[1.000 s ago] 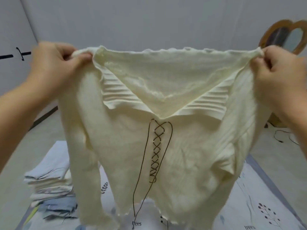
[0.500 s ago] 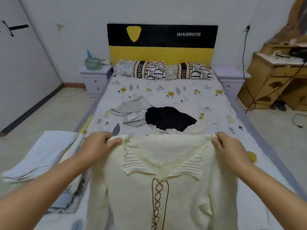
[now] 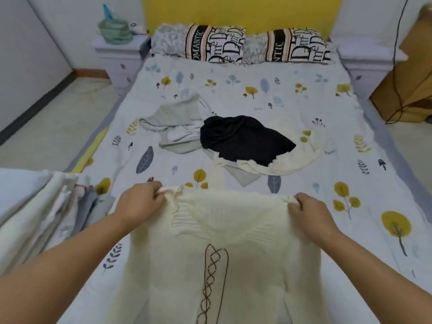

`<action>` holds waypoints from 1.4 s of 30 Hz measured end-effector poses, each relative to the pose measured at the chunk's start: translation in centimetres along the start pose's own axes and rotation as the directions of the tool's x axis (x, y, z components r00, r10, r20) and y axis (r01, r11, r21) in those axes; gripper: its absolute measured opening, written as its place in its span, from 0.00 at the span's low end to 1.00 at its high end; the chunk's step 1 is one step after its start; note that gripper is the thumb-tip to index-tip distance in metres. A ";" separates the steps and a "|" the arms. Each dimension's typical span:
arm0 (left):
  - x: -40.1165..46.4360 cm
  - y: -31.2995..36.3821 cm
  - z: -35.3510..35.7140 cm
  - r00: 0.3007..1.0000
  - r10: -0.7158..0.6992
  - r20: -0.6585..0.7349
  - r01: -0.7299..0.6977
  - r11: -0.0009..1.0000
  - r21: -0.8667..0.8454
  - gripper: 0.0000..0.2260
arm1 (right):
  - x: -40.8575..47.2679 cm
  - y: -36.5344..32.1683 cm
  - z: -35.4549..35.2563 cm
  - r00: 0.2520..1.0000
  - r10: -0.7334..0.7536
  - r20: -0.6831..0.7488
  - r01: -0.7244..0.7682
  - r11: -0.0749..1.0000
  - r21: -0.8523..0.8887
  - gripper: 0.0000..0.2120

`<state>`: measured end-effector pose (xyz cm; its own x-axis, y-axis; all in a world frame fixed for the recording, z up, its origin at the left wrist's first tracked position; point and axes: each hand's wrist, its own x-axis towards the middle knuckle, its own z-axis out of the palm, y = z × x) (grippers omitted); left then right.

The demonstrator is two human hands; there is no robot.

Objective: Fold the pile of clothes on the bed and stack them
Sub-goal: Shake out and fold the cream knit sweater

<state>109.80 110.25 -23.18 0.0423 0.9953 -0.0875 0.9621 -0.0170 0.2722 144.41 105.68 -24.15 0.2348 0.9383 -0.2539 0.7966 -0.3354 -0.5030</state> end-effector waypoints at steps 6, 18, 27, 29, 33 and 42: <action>8.8 -0.6 4.9 0.987 -0.007 -0.160 0.011 1.000 0.026 0.09 | 10.1 -0.2 2.6 0.977 -0.098 -0.190 0.105 0.994 0.026 0.08; 2.5 -3.6 21.3 0.876 -0.467 0.120 0.460 0.884 0.087 0.19 | 7.3 9.1 16.2 0.841 0.535 0.077 -0.517 0.838 -0.176 0.44; 2.7 -6.0 22.8 0.862 -0.500 0.084 0.499 0.866 0.034 0.12 | 9.7 12.9 15.1 0.984 0.176 -0.036 -0.180 0.958 -0.225 0.07; 2.9 -6.4 22.5 0.858 -0.512 0.049 0.512 0.859 0.003 0.13 | 11.3 13.5 13.6 0.988 0.134 -0.078 -0.149 0.955 -0.255 0.11; 1.2 -4.4 22.2 0.904 -0.423 -0.055 0.423 0.906 -0.026 0.16 | 10.4 12.5 13.5 0.969 0.237 -0.065 -0.246 0.944 -0.220 0.33; -10.2 -3.5 23.0 0.981 -0.185 0.052 0.187 0.982 -0.026 0.15 | -6.9 10.7 19.2 0.910 0.408 0.066 -0.413 0.907 0.083 0.20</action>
<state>112.16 97.96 -45.26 -0.1226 0.9749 -0.1857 0.9458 0.1715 0.2756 140.59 94.01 -43.67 0.5021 0.7118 -0.4912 0.5796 -0.6985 -0.4197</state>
